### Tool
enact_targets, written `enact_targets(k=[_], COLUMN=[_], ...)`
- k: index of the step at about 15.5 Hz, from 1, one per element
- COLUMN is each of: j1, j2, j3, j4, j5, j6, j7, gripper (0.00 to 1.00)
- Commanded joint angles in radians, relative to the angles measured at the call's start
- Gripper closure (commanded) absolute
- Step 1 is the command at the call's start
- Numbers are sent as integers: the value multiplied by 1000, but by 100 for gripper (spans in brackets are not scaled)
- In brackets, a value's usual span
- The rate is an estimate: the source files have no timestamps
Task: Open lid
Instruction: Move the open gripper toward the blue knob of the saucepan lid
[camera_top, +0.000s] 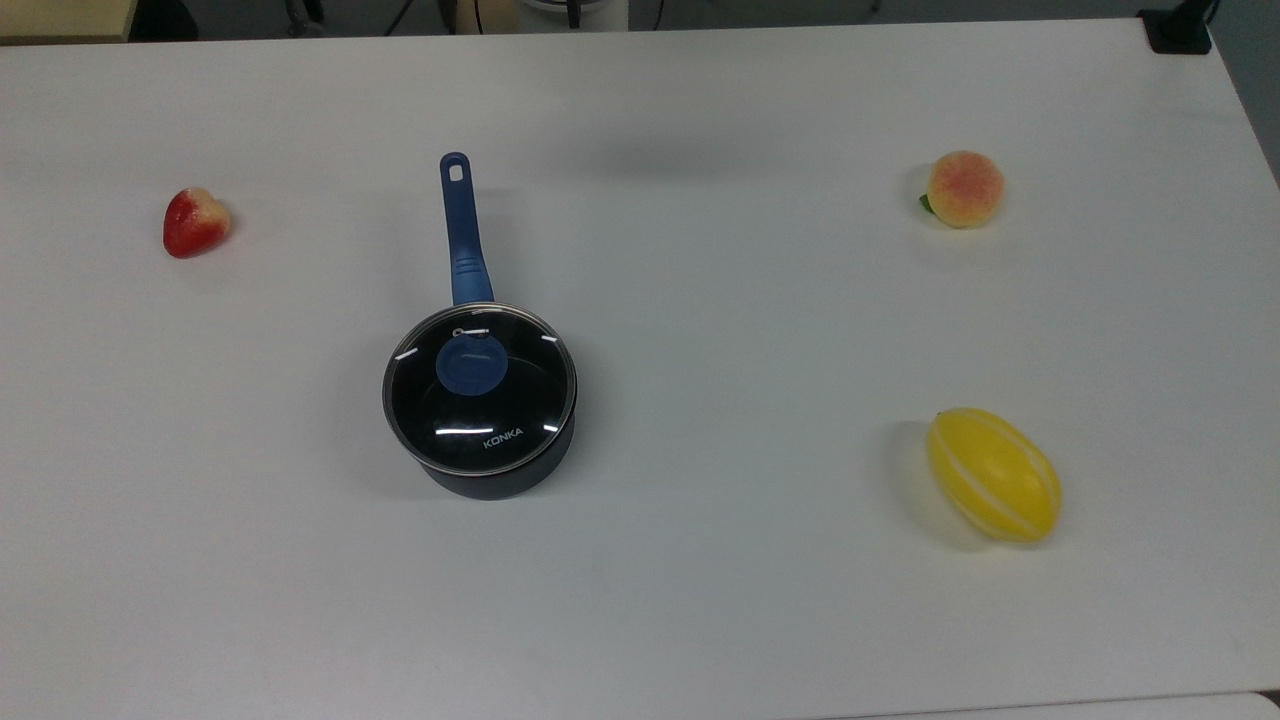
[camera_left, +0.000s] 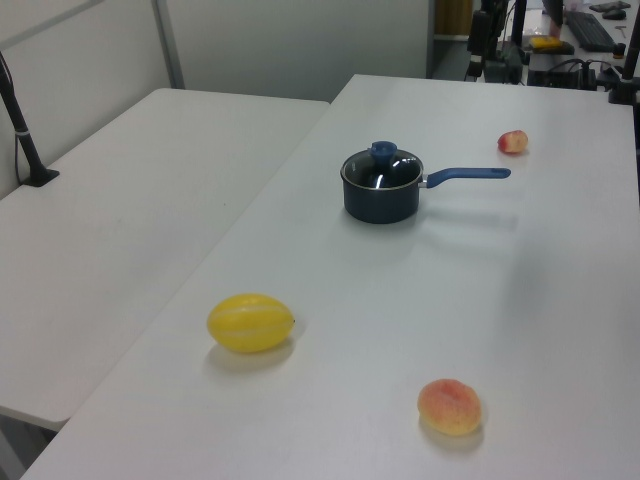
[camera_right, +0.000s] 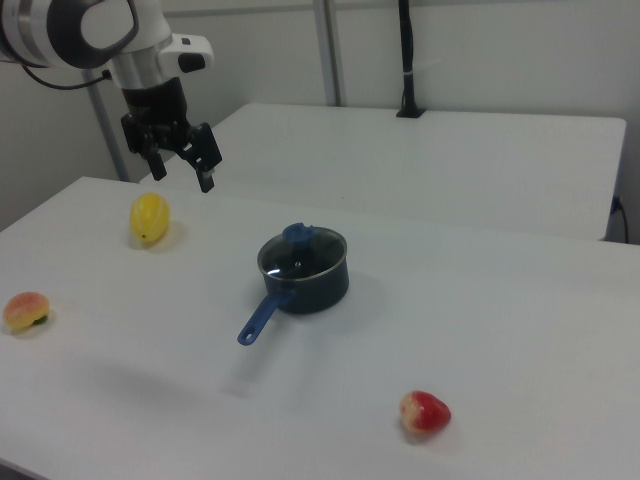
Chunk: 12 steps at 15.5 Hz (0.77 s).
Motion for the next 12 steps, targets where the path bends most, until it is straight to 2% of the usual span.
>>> enact_targets(k=[1, 12], j1=[10, 11], j2=[-15, -9], j3=[-14, -14], j4=[-24, -21], j5=[15, 15], j6=[19, 27], j7=[-17, -27], gripper=[0, 0])
